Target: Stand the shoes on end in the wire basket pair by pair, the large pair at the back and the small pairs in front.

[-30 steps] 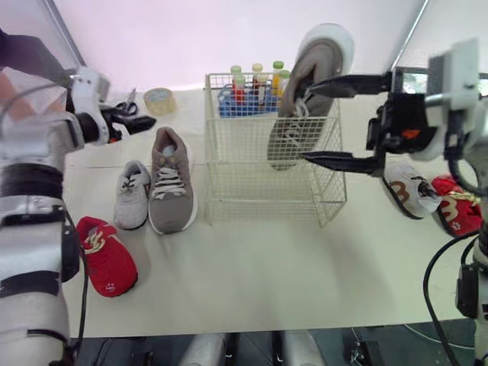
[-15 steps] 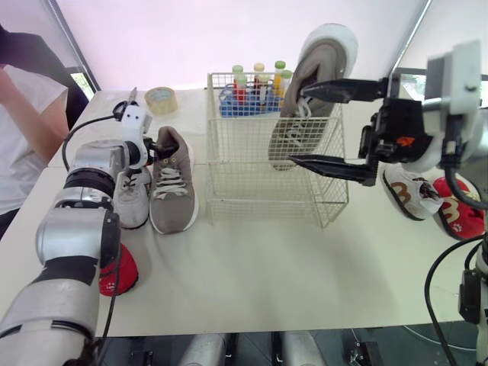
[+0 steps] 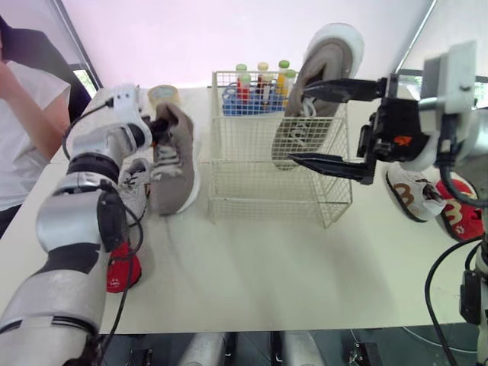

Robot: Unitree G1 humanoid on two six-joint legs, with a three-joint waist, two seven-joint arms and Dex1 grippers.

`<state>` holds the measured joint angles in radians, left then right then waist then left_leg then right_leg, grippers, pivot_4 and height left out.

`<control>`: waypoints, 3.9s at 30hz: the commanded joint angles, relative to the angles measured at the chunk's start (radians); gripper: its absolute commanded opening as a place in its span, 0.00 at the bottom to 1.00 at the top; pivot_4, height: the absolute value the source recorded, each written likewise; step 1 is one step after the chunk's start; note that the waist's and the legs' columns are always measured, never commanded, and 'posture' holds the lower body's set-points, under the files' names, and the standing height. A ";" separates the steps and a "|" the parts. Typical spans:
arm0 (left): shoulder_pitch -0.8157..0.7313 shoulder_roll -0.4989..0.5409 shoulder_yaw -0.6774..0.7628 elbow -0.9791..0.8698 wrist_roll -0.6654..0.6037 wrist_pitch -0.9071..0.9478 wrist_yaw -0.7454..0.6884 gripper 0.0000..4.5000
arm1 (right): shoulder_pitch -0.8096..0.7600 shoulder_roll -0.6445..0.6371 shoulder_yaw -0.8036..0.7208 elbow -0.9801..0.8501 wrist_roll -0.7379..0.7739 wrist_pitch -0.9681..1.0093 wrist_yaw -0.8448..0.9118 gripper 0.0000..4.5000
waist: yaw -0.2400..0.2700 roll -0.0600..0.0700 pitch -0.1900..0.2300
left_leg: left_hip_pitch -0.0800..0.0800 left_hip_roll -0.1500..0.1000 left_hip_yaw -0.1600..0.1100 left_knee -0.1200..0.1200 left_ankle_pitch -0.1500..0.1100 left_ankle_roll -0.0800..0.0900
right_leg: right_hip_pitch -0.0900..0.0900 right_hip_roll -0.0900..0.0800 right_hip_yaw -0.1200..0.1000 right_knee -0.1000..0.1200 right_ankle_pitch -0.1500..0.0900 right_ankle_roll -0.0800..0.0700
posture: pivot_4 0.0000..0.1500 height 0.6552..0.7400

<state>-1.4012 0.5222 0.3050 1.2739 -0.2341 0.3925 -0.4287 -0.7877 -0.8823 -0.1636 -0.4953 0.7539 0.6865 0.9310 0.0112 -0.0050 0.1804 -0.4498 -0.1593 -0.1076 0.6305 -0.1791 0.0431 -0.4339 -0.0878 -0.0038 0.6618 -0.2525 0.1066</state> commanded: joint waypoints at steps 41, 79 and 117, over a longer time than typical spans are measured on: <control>0.001 -0.469 -0.288 -0.061 0.528 -1.447 0.726 0.01 | -0.026 -0.068 -0.076 -0.150 0.114 0.140 -0.219 1.00 | 0.004 -0.001 0.000 | 0.002 0.000 0.001 0.001 0.000 0.004 | 0.005 0.000 0.000 -0.008 0.004 0.005 | 1.00 1.00; 0.575 -0.094 -0.163 -1.404 -0.424 0.273 -0.236 0.99 | 0.238 -0.157 -0.325 -0.056 0.047 0.129 -0.281 1.00 | 0.004 0.009 -0.011 | 0.007 0.001 0.000 0.000 -0.002 0.003 | 0.008 0.002 0.000 -0.010 0.004 0.004 | 1.00 1.00; 0.582 0.134 -0.172 -1.593 -0.721 0.556 -0.430 0.99 | 0.529 0.100 -0.294 0.878 -0.394 -0.291 -0.333 1.00 | -0.002 0.010 -0.011 | 0.008 0.001 0.001 -0.002 -0.001 0.002 | 0.009 0.002 0.003 -0.011 0.001 0.000 | 1.00 1.00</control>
<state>-0.8178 0.6494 0.1293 -0.2877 -0.9665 0.9730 -0.8640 -0.2396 -0.7907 -0.4669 0.3761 0.3657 0.4115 0.6020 0.0093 0.0054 0.1692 -0.4413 -0.1582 -0.1060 0.6280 -0.1804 0.0453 -0.4247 -0.0858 -0.0003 0.6511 -0.2510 0.1062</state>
